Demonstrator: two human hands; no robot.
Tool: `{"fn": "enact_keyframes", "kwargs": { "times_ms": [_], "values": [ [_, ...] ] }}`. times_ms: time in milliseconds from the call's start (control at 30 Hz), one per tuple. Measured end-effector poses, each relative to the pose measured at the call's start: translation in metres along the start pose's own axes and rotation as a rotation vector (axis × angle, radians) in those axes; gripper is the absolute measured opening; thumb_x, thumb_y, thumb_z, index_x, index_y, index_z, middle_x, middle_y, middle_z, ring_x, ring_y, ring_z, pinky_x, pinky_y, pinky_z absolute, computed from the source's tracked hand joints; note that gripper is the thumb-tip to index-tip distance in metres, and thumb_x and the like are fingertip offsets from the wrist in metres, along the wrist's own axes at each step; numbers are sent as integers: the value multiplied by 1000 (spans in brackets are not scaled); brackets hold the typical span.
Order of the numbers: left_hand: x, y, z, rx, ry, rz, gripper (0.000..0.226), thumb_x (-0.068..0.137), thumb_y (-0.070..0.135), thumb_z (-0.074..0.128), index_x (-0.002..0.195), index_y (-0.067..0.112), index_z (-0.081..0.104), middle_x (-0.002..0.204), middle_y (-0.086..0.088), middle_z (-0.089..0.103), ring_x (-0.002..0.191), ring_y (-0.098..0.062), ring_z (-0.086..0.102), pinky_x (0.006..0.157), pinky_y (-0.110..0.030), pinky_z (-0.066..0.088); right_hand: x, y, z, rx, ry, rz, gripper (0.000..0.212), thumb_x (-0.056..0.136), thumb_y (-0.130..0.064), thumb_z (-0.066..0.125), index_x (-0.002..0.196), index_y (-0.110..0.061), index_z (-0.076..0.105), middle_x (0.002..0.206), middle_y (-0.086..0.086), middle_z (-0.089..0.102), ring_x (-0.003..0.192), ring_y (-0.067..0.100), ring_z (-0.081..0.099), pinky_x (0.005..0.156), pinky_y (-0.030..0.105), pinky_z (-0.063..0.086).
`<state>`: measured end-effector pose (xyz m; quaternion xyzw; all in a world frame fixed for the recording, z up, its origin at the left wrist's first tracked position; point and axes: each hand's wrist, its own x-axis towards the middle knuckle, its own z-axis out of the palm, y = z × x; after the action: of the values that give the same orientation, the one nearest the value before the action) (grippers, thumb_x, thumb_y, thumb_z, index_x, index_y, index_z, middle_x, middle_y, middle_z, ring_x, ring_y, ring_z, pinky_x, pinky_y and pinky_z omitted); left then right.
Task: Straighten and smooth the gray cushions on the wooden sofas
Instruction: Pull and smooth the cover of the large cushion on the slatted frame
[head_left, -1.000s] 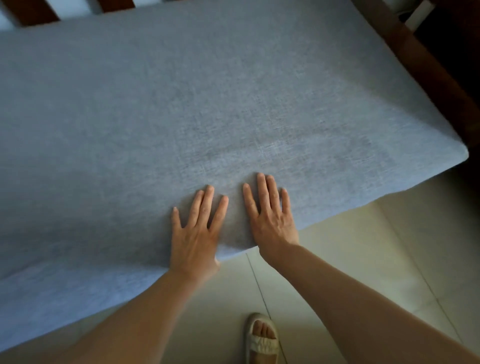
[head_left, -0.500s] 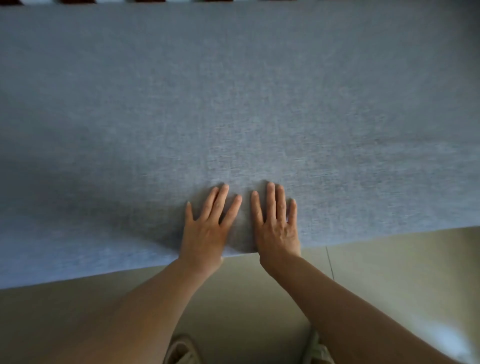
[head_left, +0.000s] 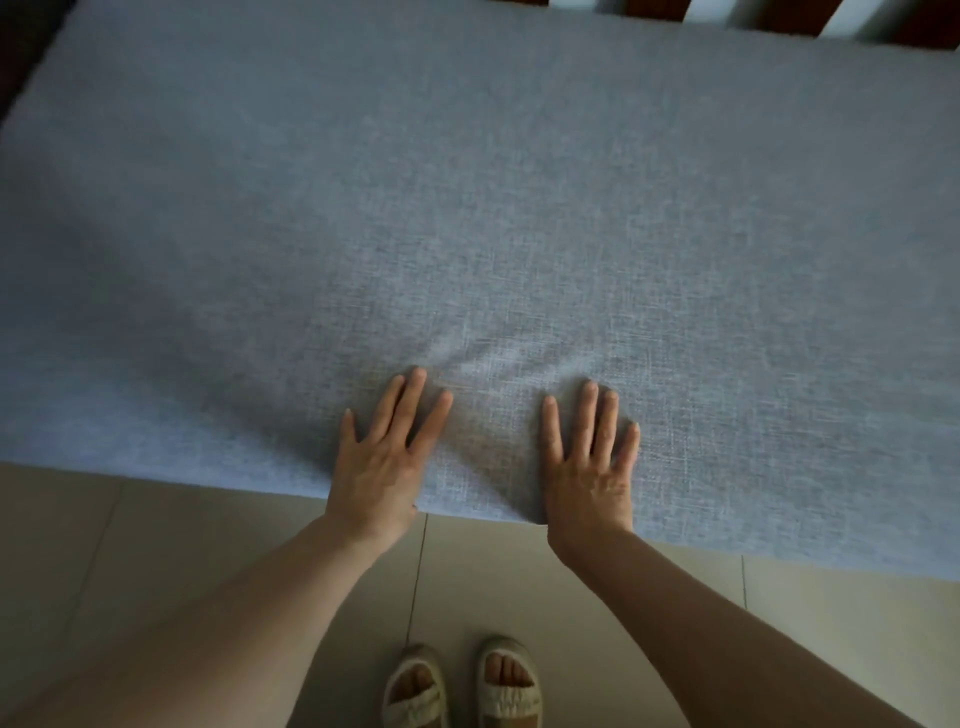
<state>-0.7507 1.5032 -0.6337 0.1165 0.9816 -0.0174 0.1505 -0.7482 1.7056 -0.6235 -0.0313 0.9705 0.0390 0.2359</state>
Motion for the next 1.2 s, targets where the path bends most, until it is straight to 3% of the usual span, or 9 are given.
{"fn": "enact_keyframes", "kwargs": {
  "times_ms": [133, 367, 633, 700, 767, 833, 933, 1133, 1200],
  "values": [
    [-7, -21, 5, -54, 0, -62, 142, 49, 22, 93, 150, 25, -7, 160, -7, -7, 147, -26, 0, 102, -62, 33, -1, -19, -5, 13, 1, -76, 116, 86, -19, 61, 130, -8, -46, 138, 30, -44, 132, 49, -34, 111, 61, -12],
    [-21, -99, 4, -36, -30, -132, 127, 78, 29, 75, 136, 29, -37, 151, 0, -37, 144, -21, -22, 113, -55, 18, 15, -117, -22, 4, 16, -261, 115, 86, -23, 62, 133, -12, -42, 143, 25, -43, 133, 43, -37, 113, 60, -12],
    [-37, -231, 7, -54, -23, -73, 130, 69, 28, 81, 141, 34, -27, 155, 1, -29, 145, -21, -17, 110, -56, 22, 30, -263, -34, 9, 53, -246, 110, 86, -17, 60, 137, -12, -37, 148, 25, -36, 137, 42, -32, 114, 60, -6],
    [-42, -276, 15, -35, 32, -61, 133, 60, 23, 86, 147, 33, -16, 159, -3, -17, 146, -24, -9, 106, -60, 28, 36, -309, -31, 43, 153, -204, 113, 77, -15, 69, 147, -11, -20, 154, 28, -18, 142, 43, -17, 114, 62, 3],
    [-47, -313, 24, -17, 50, -47, 135, 51, 19, 89, 150, 31, -1, 160, -7, -4, 146, -27, 1, 100, -63, 33, 40, -345, -22, 78, 277, -153, 113, 58, -11, 81, 148, -9, 14, 154, 30, 13, 143, 46, 11, 111, 63, 19],
    [-49, -340, 31, 22, 69, -20, 134, 50, 19, 90, 151, 31, 3, 161, -9, -1, 147, -29, 4, 100, -65, 31, 43, -372, -14, 86, 338, -101, 108, 56, -5, 80, 147, -11, 23, 152, 29, 21, 141, 47, 19, 109, 64, 23],
    [-48, -362, 42, 35, 124, -7, 136, 46, 20, 92, 151, 32, 6, 160, -12, 2, 147, -31, 6, 101, -67, 27, 51, -399, -7, 73, 410, -37, 112, 60, 1, 78, 150, -21, 16, 155, 24, 13, 142, 45, 14, 111, 65, 16],
    [-38, -367, 44, -24, 191, -6, 132, 47, 7, 87, 150, 35, 10, 160, -9, 5, 146, -31, 7, 102, -69, 22, 61, -403, -15, 52, 248, -8, 126, 76, 0, 69, 141, -38, -32, 149, 14, -35, 137, 37, -30, 109, 59, -14],
    [-34, -370, 42, -26, 178, 1, 134, 50, 6, 87, 151, 36, 3, 161, -7, 0, 147, -30, 2, 104, -68, 19, 66, -404, -20, 46, 263, 14, 125, 79, 0, 66, 137, -39, -38, 147, 14, -39, 135, 38, -32, 107, 59, -18]
  ]
}}
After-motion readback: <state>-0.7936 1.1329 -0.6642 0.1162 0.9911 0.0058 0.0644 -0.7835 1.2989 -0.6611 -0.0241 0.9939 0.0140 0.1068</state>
